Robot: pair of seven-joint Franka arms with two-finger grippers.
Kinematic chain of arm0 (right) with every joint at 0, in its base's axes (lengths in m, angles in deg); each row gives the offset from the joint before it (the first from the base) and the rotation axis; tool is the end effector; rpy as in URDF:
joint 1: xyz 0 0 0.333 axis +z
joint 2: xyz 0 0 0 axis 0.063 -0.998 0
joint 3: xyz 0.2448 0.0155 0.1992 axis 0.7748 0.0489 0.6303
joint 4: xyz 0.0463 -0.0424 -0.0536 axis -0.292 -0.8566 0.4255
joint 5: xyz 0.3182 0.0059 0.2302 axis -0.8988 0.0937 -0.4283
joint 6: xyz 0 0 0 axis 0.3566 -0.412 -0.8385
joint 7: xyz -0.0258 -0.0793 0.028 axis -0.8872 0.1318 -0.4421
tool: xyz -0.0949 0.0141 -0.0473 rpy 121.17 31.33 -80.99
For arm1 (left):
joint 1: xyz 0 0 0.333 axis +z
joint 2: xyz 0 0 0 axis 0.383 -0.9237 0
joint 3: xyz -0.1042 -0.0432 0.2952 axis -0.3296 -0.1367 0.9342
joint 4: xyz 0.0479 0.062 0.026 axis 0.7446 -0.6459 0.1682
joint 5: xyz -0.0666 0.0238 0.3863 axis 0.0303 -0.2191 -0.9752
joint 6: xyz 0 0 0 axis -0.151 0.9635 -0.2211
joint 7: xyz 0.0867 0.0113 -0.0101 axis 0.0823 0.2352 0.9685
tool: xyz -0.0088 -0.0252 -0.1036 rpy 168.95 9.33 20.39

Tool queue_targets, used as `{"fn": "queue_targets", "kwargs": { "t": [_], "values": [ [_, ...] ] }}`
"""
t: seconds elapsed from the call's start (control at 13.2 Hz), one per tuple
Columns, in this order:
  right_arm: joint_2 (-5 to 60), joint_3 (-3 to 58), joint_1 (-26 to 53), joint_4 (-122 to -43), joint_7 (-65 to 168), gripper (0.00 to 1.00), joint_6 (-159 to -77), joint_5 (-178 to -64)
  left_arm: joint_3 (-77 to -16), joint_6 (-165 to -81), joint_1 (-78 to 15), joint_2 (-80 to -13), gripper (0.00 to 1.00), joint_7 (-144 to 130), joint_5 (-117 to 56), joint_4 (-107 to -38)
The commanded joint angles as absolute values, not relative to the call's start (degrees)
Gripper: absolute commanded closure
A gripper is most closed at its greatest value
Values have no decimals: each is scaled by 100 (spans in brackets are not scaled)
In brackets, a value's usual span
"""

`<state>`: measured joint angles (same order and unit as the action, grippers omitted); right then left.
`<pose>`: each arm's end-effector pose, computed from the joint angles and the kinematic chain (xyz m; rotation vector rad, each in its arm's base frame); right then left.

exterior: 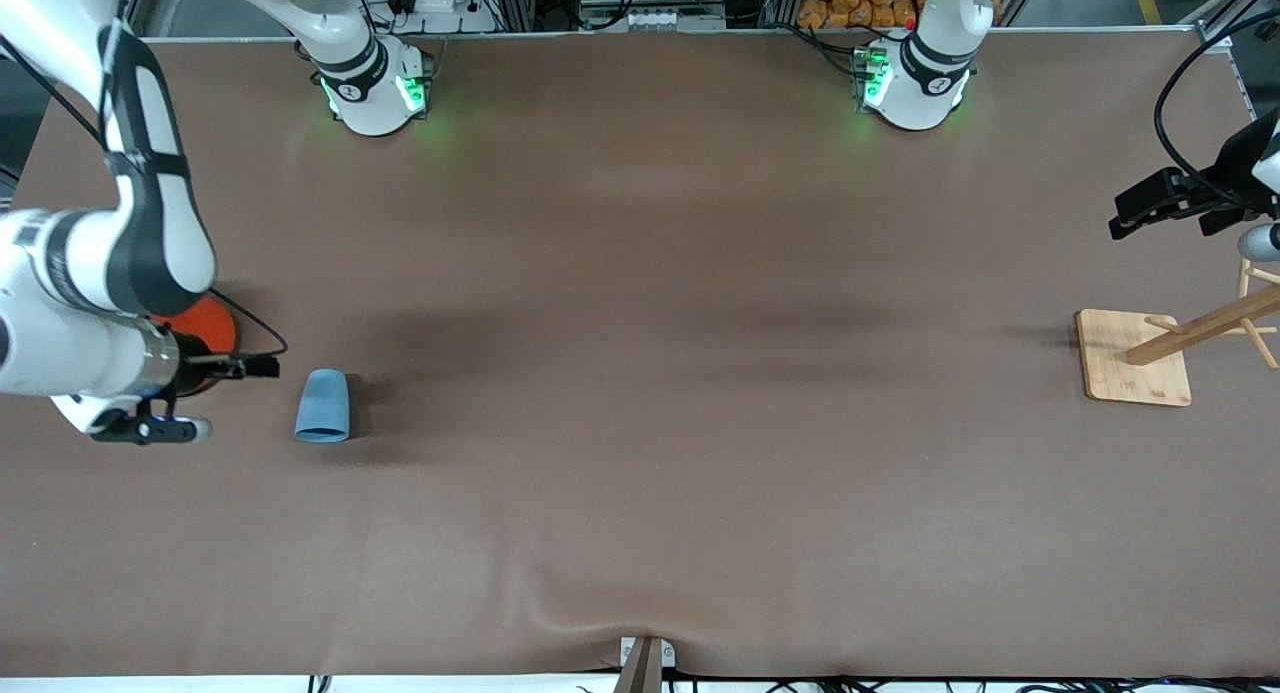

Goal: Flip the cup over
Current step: 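Reach the right gripper down to the blue cup and grasp it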

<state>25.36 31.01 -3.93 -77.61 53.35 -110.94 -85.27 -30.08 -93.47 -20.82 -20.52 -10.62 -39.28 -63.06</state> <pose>0.6530 -0.0243 0.3467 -3.1134 0.0034 0.2861 0.5467 -0.0028 0.6232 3.1383 0.0622 -0.0749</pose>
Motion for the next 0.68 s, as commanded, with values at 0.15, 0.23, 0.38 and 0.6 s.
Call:
{"fn": "queue_targets", "kwargs": {
  "t": [0.15, 0.23, 0.38, 0.6],
  "values": [
    [1667, 3103, -353, -7603, 5026, 0, -12096, -8609, -3024, -9240, -2076, -2082, 0, -1078, -3859, -6213],
    [1526, 3103, -326, -7612, 5017, 0, -12263, -8609, -3024, -9240, -2076, -2090, 0, -1086, -3859, -6213],
    [1358, 3121, -265, -7699, 5017, 0, -12361, -8626, -3024, -9240, -2076, -2091, 0, -1086, -3859, -6204],
    [1349, 3191, -265, -8059, 5008, 0, -12370, -8976, -3024, -9240, -2076, -2091, 0, -1086, -3859, -6196]
  ]
}}
